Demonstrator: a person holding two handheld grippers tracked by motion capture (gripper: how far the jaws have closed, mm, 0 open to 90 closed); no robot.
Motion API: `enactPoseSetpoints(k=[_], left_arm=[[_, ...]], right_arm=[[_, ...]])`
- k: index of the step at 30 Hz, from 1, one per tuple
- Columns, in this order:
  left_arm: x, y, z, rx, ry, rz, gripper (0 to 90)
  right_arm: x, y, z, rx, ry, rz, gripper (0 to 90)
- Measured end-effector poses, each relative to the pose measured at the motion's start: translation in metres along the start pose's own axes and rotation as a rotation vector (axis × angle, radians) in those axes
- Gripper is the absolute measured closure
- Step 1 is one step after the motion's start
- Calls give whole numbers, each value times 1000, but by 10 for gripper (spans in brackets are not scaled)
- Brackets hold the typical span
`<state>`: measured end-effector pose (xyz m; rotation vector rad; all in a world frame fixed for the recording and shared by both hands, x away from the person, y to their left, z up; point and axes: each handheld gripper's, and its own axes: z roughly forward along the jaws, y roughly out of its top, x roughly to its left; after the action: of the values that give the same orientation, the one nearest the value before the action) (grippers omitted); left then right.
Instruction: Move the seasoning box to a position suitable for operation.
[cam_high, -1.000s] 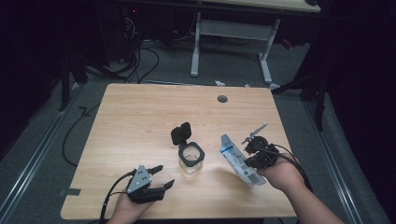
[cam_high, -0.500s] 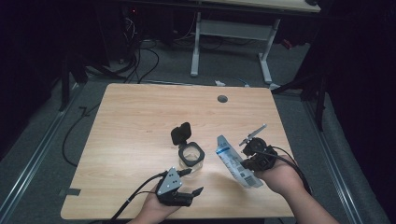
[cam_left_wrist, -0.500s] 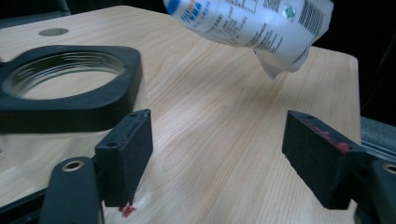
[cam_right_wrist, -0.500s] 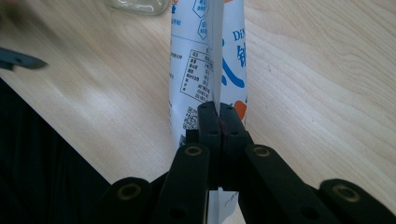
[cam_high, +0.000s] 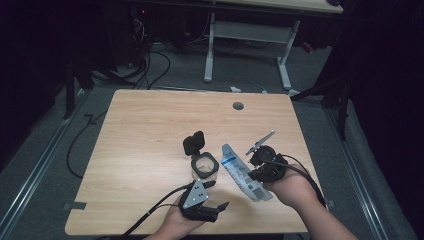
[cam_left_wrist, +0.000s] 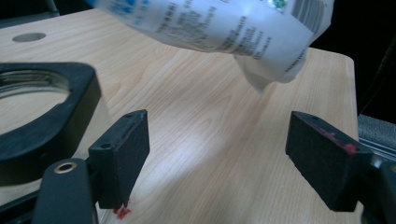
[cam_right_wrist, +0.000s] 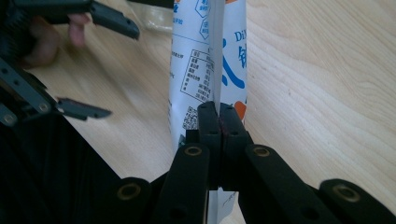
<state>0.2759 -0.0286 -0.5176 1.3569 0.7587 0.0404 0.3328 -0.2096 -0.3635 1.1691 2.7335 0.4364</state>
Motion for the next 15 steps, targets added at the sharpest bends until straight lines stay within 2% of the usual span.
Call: enactPoseSetpoints(k=[7, 11, 15], left_arm=[[-9, -9, 16, 6, -21, 14, 199], [-13, -15, 27, 8, -18, 25, 191], [-15, -18, 36, 11, -14, -2, 192]], right_arm=[[10, 10, -5, -1, -7, -26, 900], [15, 15, -4, -3, 1, -36, 900], [21, 21, -2, -4, 8, -55, 900]])
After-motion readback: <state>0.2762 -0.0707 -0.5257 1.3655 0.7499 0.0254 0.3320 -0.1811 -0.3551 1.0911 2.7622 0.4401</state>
